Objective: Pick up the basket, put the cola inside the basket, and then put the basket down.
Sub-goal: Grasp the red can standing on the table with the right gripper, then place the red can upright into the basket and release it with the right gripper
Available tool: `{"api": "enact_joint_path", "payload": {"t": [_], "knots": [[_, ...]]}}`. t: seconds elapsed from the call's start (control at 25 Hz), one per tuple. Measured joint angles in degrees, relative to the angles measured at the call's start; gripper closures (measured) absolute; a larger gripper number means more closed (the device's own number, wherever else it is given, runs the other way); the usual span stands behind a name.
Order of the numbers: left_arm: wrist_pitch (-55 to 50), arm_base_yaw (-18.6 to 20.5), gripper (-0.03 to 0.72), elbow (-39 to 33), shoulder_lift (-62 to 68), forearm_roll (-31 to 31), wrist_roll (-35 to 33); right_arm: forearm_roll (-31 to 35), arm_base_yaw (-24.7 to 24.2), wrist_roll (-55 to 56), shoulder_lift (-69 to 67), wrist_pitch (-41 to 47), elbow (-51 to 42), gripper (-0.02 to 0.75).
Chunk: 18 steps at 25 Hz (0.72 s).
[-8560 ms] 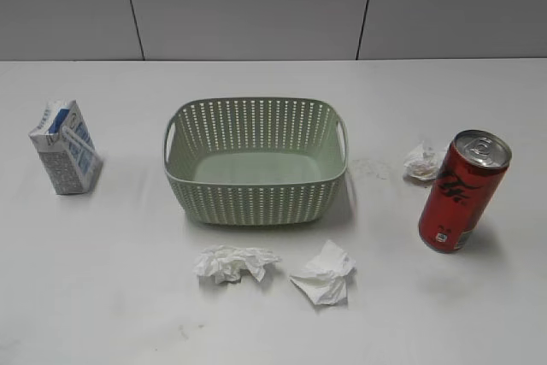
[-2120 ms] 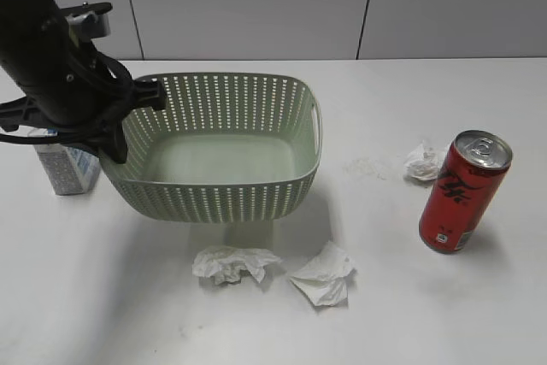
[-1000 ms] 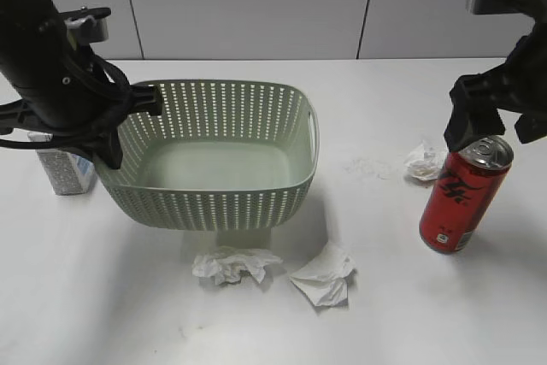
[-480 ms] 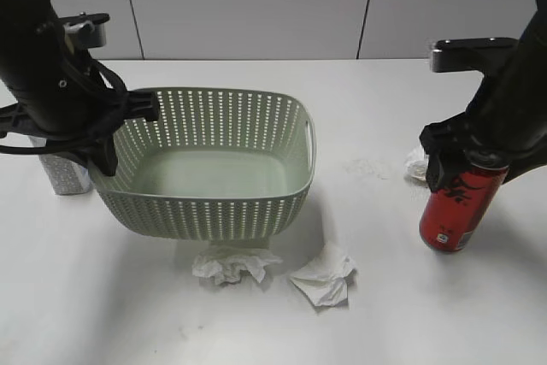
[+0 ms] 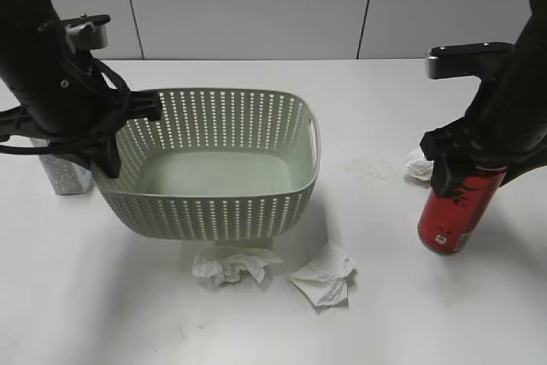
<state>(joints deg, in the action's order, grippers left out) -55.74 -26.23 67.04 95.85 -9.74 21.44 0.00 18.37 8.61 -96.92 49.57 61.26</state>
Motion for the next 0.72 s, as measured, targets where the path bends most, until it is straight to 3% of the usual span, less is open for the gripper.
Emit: {"api": "enact_joint_path", "payload": {"t": [0.28,0.56,0.72], "knots": [[1.76,0.0,0.688,0.0,0.0,-1.37,0.0,-5.64,0.0,-2.16,-0.36,9.69,6.75,0.202],[0.63,0.0,0.688,4.69,3.94,-2.25,0.0,-7.29,0.59,-3.13,-0.18,18.68,24.95,0.202],[-1.14,-0.06,0.688,9.49,8.07,-2.49,0.0,-7.99,4.02,-3.45,-0.12,19.53,34.84,0.202]]}}
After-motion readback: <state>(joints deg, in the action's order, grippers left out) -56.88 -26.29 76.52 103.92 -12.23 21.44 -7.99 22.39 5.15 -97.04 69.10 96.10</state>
